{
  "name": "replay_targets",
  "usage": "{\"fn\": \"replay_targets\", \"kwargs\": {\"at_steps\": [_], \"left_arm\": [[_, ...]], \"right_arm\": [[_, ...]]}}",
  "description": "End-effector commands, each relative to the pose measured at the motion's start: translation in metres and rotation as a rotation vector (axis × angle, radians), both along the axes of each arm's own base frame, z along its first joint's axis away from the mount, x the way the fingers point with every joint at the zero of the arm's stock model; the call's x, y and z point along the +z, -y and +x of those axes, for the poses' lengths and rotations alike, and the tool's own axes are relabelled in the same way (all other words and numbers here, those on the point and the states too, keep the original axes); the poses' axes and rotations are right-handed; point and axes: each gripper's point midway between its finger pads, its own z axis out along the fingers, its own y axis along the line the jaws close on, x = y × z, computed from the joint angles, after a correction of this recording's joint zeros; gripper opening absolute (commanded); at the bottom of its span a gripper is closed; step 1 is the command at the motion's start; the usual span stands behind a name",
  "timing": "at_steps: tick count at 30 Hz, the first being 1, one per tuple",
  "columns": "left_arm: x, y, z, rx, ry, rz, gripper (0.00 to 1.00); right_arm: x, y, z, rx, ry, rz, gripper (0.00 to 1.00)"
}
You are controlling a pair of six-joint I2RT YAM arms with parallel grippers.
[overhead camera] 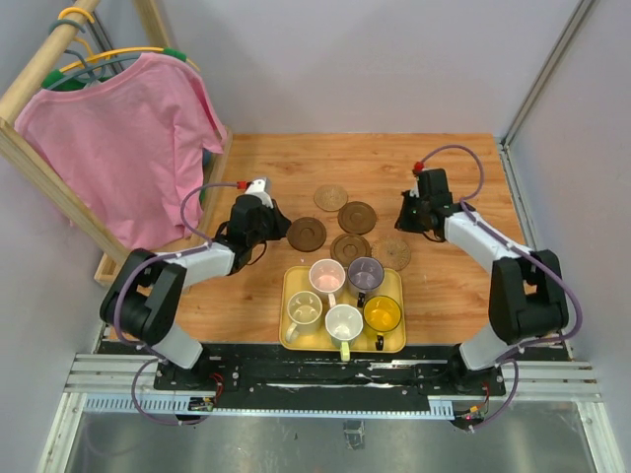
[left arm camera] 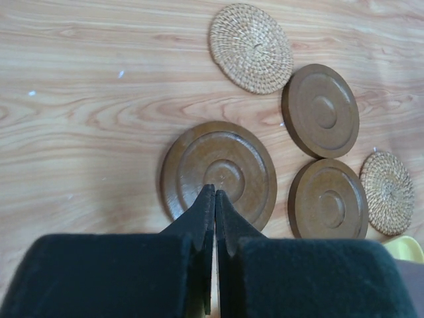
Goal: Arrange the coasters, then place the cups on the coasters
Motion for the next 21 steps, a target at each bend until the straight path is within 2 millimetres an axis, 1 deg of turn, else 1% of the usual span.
{"fn": "replay_targets", "kwargs": {"at_steps": [1, 5, 9, 12, 16, 21], "left_arm": [[0.01, 0.031, 0.02, -0.115, 0.036, -0.07, 0.01], [-0.002, 0.048, 0.019, -0.183, -0.016, -0.109, 0.0], [-0.009, 0.051, 0.01, -0.205, -0.034, -0.109, 0.01], [-0.018, 0.055, 0.005, -0.22, -0.053, -0.078, 0.01], [-0.027, 0.064, -0.004, -0.256, -0.081, -0.079, 0.01], [-0.044, 0.068, -0.008, -0.275, -0.133, -0.06, 0.01]], "right_arm": [[0.012, -0.063, 0.016, 0.188, 0.026, 0.124, 0.01], [0.004, -0.098, 0.016, 0.273, -0.023, 0.193, 0.01], [-0.003, -0.126, 0.008, 0.339, -0.062, 0.228, 0.01], [-0.014, -0.141, 0.001, 0.374, -0.1, 0.237, 0.01], [-0.031, -0.152, -0.006, 0.386, -0.164, 0.241, 0.01], [-0.05, -0.154, -0.017, 0.357, -0.252, 0.236, 0.01]]}}
